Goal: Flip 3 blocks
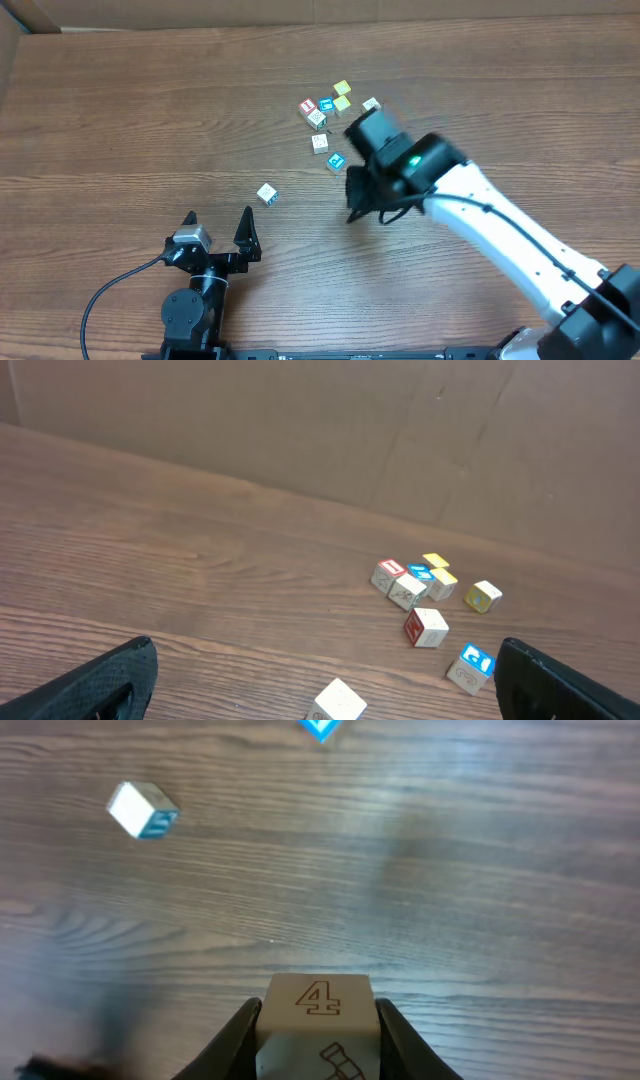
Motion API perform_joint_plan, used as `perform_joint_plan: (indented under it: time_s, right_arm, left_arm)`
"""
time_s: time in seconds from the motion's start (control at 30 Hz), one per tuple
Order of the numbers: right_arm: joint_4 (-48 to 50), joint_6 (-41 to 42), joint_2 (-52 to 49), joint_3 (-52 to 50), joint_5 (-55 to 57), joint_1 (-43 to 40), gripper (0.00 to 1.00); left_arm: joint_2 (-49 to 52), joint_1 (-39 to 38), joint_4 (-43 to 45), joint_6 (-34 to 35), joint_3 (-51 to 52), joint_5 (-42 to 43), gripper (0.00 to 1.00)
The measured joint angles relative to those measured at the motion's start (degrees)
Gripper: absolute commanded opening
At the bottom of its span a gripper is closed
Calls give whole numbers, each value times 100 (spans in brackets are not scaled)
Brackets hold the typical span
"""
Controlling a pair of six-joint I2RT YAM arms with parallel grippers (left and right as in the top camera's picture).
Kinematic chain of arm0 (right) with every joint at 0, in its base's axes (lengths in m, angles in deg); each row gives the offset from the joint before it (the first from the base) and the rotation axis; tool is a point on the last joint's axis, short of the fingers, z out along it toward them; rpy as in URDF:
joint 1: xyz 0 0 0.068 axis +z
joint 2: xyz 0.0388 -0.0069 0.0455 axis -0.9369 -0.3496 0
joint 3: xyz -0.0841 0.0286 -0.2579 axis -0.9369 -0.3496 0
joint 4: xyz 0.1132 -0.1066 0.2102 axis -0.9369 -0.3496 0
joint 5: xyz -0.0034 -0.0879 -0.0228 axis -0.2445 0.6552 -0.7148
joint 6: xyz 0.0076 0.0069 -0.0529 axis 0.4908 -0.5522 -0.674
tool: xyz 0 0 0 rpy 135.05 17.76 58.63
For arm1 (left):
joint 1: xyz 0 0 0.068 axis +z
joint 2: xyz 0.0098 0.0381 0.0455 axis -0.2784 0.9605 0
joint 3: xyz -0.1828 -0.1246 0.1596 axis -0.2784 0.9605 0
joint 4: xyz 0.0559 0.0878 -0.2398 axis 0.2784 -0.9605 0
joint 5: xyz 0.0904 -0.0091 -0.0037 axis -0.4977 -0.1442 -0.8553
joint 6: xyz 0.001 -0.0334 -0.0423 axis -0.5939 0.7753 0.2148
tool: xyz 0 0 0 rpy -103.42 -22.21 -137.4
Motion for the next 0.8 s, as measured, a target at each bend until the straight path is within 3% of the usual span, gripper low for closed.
perform_joint_plan:
  time_s: [0.33,0.47,0.8]
  right_arm:
    - [1919,942,-7,-1606,450,791,20]
    - [2844,1233,-13,-2306,511,927,15]
    - [3294,1537,-260,-2603,623,925,13]
  left_arm:
    - [0,0,2,0,0,0,99]
    - [0,0,2,0,0,0,100]
    - [0,0,0,0,0,0,100]
